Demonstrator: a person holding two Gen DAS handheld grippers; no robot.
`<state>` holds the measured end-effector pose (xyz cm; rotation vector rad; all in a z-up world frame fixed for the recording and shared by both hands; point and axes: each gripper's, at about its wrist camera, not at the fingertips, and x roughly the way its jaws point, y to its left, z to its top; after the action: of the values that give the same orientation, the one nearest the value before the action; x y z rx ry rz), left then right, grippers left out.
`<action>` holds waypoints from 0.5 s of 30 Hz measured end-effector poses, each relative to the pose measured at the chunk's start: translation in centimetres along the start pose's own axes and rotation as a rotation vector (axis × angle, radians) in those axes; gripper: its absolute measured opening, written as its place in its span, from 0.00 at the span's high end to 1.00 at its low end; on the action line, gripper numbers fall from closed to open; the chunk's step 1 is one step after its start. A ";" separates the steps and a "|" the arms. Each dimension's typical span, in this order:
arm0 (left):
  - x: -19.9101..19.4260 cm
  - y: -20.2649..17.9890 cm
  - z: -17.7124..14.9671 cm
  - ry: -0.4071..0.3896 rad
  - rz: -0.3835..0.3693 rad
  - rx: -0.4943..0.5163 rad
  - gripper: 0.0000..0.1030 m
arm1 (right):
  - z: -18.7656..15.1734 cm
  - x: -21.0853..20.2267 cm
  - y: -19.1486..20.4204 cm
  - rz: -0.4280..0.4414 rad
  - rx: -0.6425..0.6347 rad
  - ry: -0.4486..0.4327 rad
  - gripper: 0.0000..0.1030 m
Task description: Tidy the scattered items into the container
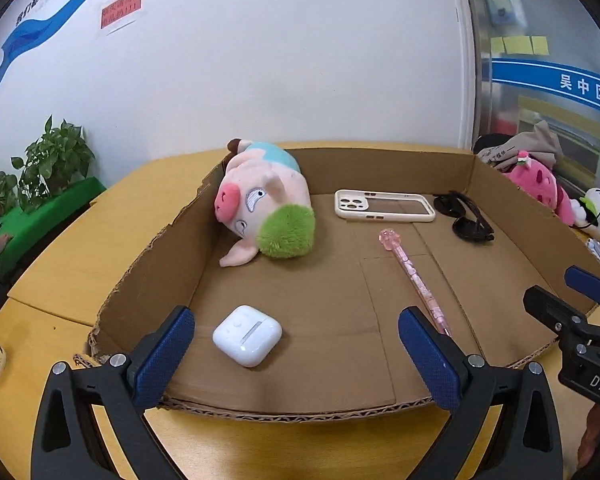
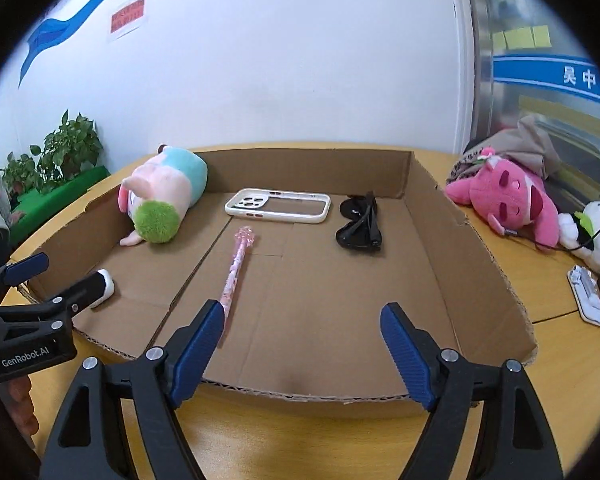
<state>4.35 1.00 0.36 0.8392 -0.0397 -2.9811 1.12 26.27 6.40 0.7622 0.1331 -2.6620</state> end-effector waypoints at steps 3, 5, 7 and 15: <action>-0.4 0.1 -0.5 -0.046 -0.003 0.000 0.00 | -0.2 -0.1 0.1 -0.002 0.001 -0.029 0.21; -0.5 0.1 -0.6 -0.053 -0.009 0.004 0.00 | -0.1 0.1 0.0 0.002 0.000 -0.023 0.19; -0.4 0.1 -0.5 -0.052 -0.011 0.004 0.00 | 0.0 0.3 -0.1 0.007 0.003 -0.017 0.17; -0.6 0.0 -0.6 -0.050 -0.010 0.001 0.00 | -0.1 0.5 0.0 0.014 0.001 -0.014 0.14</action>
<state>5.14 1.06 0.19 0.7666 -0.0391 -3.0111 0.74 26.13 6.06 0.7420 0.1221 -2.6538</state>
